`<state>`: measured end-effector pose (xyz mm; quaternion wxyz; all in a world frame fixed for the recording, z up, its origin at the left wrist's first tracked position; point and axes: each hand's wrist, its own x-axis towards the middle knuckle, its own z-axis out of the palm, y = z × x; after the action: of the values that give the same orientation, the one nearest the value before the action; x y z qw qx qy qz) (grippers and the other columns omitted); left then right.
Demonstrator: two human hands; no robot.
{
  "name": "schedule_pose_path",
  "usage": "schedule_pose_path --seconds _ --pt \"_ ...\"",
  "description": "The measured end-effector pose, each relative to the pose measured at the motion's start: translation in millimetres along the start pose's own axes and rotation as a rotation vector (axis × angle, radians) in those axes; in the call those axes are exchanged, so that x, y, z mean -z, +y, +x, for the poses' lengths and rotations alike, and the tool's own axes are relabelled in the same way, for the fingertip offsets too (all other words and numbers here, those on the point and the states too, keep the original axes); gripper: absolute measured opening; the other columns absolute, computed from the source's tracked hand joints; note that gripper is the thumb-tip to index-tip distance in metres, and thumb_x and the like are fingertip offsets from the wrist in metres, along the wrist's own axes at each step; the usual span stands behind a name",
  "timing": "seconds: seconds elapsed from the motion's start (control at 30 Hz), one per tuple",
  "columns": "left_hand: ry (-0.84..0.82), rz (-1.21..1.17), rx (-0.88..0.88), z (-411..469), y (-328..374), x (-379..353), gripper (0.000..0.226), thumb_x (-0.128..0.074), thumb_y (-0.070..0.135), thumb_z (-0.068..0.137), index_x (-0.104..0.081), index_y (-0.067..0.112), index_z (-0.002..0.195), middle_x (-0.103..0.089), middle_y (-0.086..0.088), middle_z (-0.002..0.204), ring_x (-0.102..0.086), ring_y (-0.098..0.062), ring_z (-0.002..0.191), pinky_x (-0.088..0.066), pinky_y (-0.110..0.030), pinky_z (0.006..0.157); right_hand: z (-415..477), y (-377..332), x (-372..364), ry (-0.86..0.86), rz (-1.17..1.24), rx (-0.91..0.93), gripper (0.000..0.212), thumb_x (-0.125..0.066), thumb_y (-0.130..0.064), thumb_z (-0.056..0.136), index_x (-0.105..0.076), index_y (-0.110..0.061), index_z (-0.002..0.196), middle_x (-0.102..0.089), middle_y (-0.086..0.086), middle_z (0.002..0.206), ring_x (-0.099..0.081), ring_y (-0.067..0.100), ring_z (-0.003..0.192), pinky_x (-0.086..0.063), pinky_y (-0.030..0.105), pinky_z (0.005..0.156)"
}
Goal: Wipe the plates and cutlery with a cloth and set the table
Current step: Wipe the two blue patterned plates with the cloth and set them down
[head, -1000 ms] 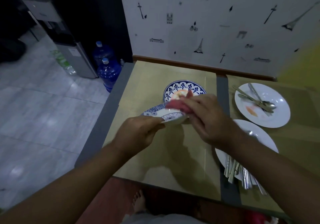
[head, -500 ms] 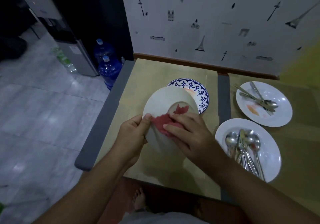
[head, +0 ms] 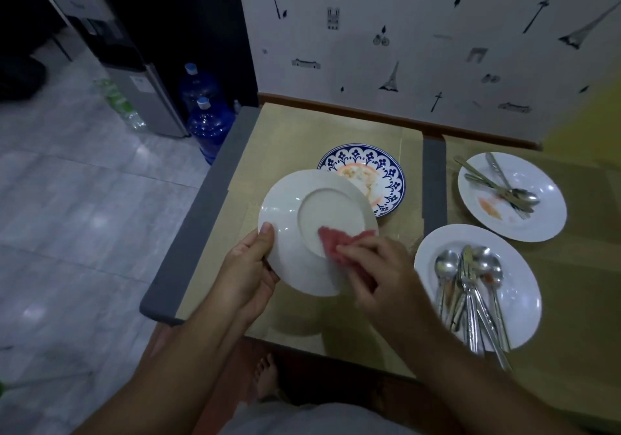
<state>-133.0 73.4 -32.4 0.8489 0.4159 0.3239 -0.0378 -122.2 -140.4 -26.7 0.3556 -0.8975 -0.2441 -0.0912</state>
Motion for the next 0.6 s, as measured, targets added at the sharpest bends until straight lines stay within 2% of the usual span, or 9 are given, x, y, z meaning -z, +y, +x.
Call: schedule_pose_path --seconds 0.07,0.17,0.3,0.37,0.43,0.5,0.6 --pt "0.001 -0.023 0.02 2 -1 -2 0.043 -0.056 0.032 0.095 -0.061 0.007 0.129 -0.069 -0.017 0.124 -0.067 -0.031 0.112 -0.061 -0.039 0.085 1 -11 -10 -0.024 -0.007 0.112 0.03 -0.072 -0.007 0.086 -0.074 -0.013 0.115 -0.064 0.006 0.108 -0.057 0.026 0.101 -0.047 0.033 0.091" --pt "-0.017 -0.082 0.047 1 0 -6 0.055 -0.058 0.036 0.089 -0.057 0.004 0.134 -0.066 -0.021 0.128 -0.063 -0.034 0.119 -0.058 -0.04 0.091 17 -20 -18 -0.028 -0.041 0.237 0.024 -0.07 -0.008 0.09 -0.074 -0.009 0.114 -0.065 0.01 0.105 -0.054 0.028 0.098 -0.047 0.037 0.088" --pt "-0.039 -0.086 0.045 4 3 -9 0.047 -0.05 0.032 0.099 -0.057 0.002 0.134 -0.065 -0.021 0.129 -0.061 -0.032 0.118 -0.057 -0.037 0.092 41 -19 -19 -0.013 -0.061 0.267 0.025 -0.071 -0.011 0.091 -0.073 -0.009 0.116 -0.067 0.011 0.107 -0.056 0.028 0.098 -0.047 0.039 0.088" --pt "-0.067 -0.02 0.027 3 3 -12 0.047 -0.054 0.031 0.096 -0.059 0.001 0.133 -0.066 -0.022 0.128 -0.064 -0.031 0.114 -0.057 -0.036 0.089 52 -24 -20 -0.023 -0.059 0.285 0.024 -0.068 -0.014 0.093 -0.073 -0.01 0.116 -0.068 0.01 0.109 -0.057 0.027 0.1 -0.046 0.037 0.092" --pt "-0.093 0.044 0.025 -1 0 -15 0.05 -0.058 0.033 0.089 -0.063 0.003 0.129 -0.068 -0.019 0.124 -0.066 -0.03 0.11 -0.058 -0.037 0.088 66 -29 -20 -0.023 -0.059 0.27 0.024 -0.064 -0.015 0.094 -0.073 -0.013 0.116 -0.069 0.007 0.11 -0.056 0.025 0.101 -0.041 0.031 0.097" --pt "-0.11 0.093 0.022 -4 -3 -15 0.045 -0.059 0.034 0.089 -0.066 0.006 0.124 -0.071 -0.016 0.12 -0.067 -0.029 0.109 -0.06 -0.039 0.086 80 -26 -15 -0.005 -0.053 0.199 0.025 -0.063 -0.013 0.093 -0.073 -0.02 0.114 -0.069 0.002 0.107 -0.054 0.023 0.102 -0.037 0.025 0.101" --pt "-0.118 0.171 -0.015 -8 -2 -14 0.03 -0.055 0.026 0.098 -0.069 0.009 0.118 -0.075 -0.011 0.112 -0.07 -0.024 0.099 -0.06 -0.034 0.075 85 -3 -1 0.004 -0.051 0.033 0.031 -0.06 -0.015 0.095 -0.07 -0.029 0.12 -0.068 -0.003 0.112 -0.054 0.023 0.107 -0.042 0.034 0.098"
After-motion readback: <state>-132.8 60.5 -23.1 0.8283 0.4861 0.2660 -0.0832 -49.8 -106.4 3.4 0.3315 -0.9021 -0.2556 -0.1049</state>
